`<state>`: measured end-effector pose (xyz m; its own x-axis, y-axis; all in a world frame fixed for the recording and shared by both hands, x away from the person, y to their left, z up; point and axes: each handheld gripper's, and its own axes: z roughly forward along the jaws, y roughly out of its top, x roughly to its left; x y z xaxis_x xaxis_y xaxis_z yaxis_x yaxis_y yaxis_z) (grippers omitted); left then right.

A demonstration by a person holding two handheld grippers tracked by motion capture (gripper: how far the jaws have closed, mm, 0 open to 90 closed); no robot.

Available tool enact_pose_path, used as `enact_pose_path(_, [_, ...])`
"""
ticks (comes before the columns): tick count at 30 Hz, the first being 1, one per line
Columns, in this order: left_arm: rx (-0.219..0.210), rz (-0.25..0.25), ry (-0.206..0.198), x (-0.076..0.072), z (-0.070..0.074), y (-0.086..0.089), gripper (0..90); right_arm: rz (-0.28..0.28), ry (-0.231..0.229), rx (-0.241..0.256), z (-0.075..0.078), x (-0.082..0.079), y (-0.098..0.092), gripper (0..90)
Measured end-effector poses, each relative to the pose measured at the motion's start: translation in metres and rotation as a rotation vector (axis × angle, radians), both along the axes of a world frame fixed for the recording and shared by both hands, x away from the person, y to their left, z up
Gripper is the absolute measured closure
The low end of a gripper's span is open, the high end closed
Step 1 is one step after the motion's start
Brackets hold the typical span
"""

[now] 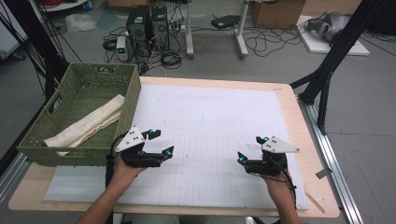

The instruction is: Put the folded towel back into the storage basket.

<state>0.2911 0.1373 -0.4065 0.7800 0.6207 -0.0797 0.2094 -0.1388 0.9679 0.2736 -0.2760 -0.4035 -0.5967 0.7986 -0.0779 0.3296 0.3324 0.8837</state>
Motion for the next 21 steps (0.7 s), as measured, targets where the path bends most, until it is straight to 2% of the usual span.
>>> enact_pose_path(5, [0.007, 0.001, 0.004, -0.003, -0.009, -0.002, 20.9, -0.019, 0.008, 0.003, -0.007, -0.006, -0.005, 11.7])
enact_pose_path(13, [0.019, 0.006, 0.012, -0.005, -0.018, 0.001, 21.2, -0.039, 0.015, 0.0, -0.014, -0.006, -0.01, 11.7])
enact_pose_path(21, [0.029, 0.02, 0.018, -0.005, -0.02, 0.001, 21.4, -0.043, -0.003, 0.006, -0.012, -0.008, -0.011, 11.7])
